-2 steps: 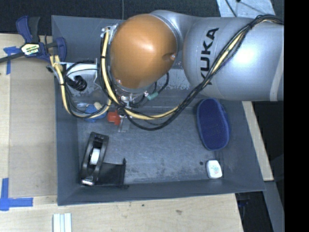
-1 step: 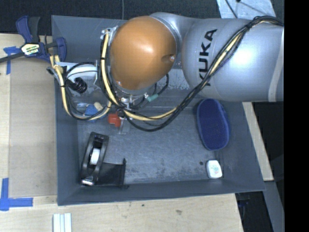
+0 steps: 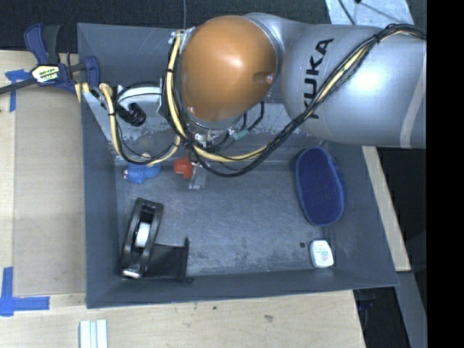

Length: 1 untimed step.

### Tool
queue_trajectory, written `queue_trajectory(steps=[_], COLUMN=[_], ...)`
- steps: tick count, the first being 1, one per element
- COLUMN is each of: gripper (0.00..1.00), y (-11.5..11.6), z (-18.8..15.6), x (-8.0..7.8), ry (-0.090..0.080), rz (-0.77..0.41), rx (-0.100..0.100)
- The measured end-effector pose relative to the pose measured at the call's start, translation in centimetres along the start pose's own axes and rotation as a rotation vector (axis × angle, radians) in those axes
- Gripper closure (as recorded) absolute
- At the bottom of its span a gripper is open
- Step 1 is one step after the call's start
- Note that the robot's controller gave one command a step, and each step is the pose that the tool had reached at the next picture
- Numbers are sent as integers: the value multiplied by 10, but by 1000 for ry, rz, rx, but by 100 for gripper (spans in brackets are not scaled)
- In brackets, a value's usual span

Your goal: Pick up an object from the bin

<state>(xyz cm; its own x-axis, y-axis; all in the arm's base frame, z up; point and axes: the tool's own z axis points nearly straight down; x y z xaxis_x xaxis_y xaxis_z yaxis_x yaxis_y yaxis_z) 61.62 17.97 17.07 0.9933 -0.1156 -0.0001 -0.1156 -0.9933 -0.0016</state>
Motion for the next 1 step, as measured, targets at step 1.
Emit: queue_trajectory(steps=[1], gripper=[100], y=[0], z=[-158], x=[-24], ry=[6], rz=[-63], rx=[3])
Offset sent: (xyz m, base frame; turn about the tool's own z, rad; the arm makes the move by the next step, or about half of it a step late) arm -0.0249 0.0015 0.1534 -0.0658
